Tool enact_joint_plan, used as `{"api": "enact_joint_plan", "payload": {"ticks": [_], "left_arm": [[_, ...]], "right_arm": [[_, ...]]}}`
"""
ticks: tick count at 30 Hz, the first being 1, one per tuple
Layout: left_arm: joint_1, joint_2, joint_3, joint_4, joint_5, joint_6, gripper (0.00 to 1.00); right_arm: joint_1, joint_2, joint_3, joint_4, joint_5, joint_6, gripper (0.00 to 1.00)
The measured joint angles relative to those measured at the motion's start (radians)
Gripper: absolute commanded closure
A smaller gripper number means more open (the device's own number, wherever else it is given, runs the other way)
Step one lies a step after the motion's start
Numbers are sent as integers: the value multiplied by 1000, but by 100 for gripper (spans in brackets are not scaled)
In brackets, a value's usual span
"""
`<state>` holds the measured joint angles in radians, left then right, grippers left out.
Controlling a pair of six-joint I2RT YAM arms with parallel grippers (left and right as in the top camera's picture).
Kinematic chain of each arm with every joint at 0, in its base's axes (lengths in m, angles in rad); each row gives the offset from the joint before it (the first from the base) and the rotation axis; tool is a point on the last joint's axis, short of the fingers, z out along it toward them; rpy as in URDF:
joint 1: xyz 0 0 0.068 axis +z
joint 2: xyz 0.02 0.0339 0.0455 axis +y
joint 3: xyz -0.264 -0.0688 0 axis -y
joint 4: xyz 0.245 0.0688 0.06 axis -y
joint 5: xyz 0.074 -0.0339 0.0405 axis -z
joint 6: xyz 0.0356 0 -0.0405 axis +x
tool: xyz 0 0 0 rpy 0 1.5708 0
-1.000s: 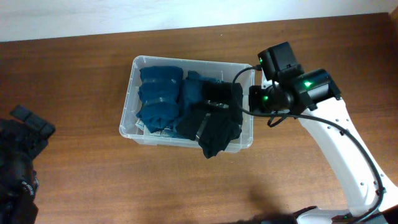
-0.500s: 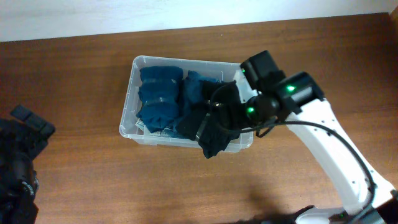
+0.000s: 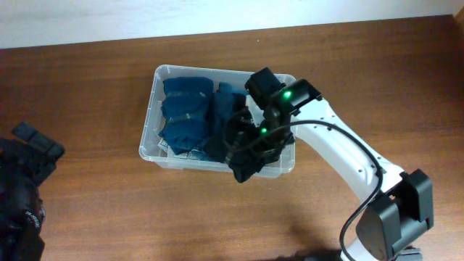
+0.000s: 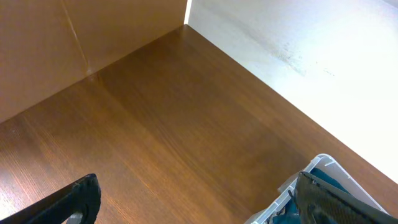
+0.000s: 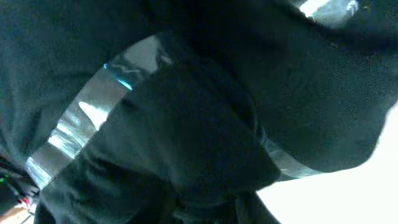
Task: Pack container
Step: 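Lower the black bundle into the bin's right side and press down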
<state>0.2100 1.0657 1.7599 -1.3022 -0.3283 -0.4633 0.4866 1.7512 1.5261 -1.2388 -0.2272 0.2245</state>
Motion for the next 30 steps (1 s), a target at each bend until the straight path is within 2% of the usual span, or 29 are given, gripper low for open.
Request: {"api": "enact_joint_plan", "payload": {"ticks": [5, 11, 17, 19, 20, 21, 25, 26, 27, 29, 30], "left_arm": [[0, 0, 0, 0, 0, 0, 1], [0, 0, 0, 0, 0, 0, 1], [0, 0, 0, 0, 0, 0, 1], [0, 0, 0, 0, 0, 0, 1], [0, 0, 0, 0, 0, 0, 1], [0, 0, 0, 0, 0, 0, 1], [0, 0, 0, 0, 0, 0, 1], [0, 0, 0, 0, 0, 0, 1], [0, 0, 0, 0, 0, 0, 1], [0, 0, 0, 0, 0, 0, 0], [0, 0, 0, 0, 0, 0, 1]], "right_arm": [[16, -3, 24, 65, 20, -30, 95], [16, -12, 125, 205, 29, -86, 96], [16, -18, 135, 315, 54, -102, 96], [16, -17, 135, 331, 78, -105, 39], [16, -15, 135, 332, 95, -104, 26], [16, -13, 135, 330, 116, -105, 25], [16, -7, 135, 291, 216, -113, 29], [16, -7, 135, 278, 235, -114, 33], [16, -7, 137, 271, 246, -114, 43], [17, -7, 151, 256, 273, -117, 80], [18, -8, 161, 255, 275, -120, 91]]}}
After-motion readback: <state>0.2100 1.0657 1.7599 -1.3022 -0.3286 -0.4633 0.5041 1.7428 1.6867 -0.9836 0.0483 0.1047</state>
